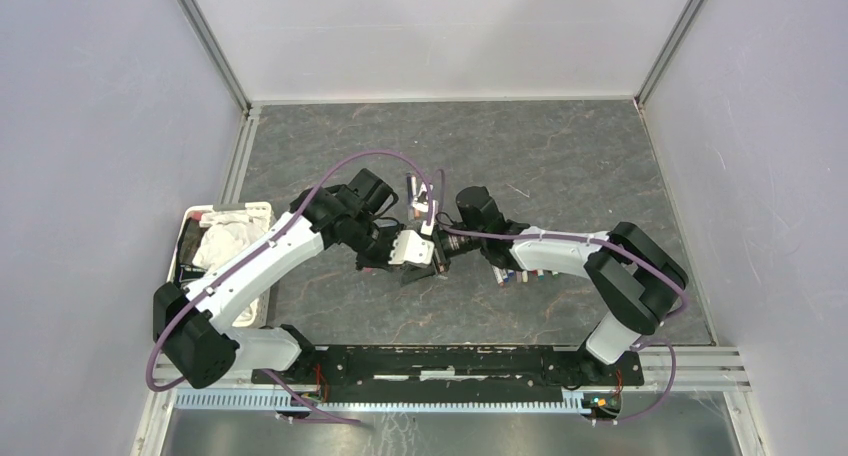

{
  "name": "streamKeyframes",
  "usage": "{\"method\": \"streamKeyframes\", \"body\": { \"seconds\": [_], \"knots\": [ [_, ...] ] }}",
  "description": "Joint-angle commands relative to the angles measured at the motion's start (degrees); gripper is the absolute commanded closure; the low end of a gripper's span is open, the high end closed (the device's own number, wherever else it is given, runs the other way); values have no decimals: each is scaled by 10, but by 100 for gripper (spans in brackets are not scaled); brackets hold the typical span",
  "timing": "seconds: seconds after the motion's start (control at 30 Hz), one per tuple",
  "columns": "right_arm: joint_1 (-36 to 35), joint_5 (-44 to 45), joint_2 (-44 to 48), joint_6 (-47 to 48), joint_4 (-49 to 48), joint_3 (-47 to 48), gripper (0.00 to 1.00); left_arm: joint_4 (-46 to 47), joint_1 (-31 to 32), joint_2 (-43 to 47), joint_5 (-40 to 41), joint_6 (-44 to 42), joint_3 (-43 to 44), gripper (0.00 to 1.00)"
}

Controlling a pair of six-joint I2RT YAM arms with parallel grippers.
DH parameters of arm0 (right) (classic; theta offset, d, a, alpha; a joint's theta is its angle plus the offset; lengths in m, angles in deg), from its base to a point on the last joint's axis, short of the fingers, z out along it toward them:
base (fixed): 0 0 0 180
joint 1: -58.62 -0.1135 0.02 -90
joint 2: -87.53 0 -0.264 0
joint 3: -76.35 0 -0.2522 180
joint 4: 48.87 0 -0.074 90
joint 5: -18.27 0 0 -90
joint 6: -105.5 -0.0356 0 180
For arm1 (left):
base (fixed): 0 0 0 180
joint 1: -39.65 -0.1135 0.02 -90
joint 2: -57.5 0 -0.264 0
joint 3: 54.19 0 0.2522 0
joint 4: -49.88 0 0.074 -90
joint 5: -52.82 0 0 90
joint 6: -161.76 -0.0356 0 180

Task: Open the pen caps
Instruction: Open the pen cap from the pen.

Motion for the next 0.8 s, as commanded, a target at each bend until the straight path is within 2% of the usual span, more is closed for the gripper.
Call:
{"method": "streamKeyframes", "body": {
  "seconds": [0.0, 0.03, 0.1, 0.13, 0.27, 0.4, 0.5, 0.6, 0.7, 0.77],
  "knots": [
    [-4, 5, 4, 30, 26, 36, 67, -12, 1, 3, 2, -30, 39, 98],
    [-4, 6, 5, 32, 29, 39, 73, -15, 1, 3, 3, -32, 39, 98],
    [-4, 13, 7, 32, 33, 42, 94, -19, 0, 1, 4, -33, 38, 98],
    [-2, 18, 11, 33, 34, 42, 100, -22, 1, 1, 5, -35, 35, 98],
    [5, 27, 29, 49, 46, 31, 100, -23, 0, 3, 43, -46, 28, 98],
    [28, 32, 53, 119, 141, 18, 100, -11, -17, 8, 101, -84, 13, 98],
    [52, 43, 78, 193, 225, -4, 100, -16, -70, -7, 127, -131, 10, 98],
    [74, 47, 100, 234, 263, -36, 100, -12, -154, -39, 159, -195, 20, 98],
    [87, 65, 115, 264, 294, -48, 100, -15, -235, -84, 147, -231, 62, 98],
    [97, 86, 124, 272, 308, -50, 100, -18, -255, -109, 129, -219, 89, 98]
  ]
}}
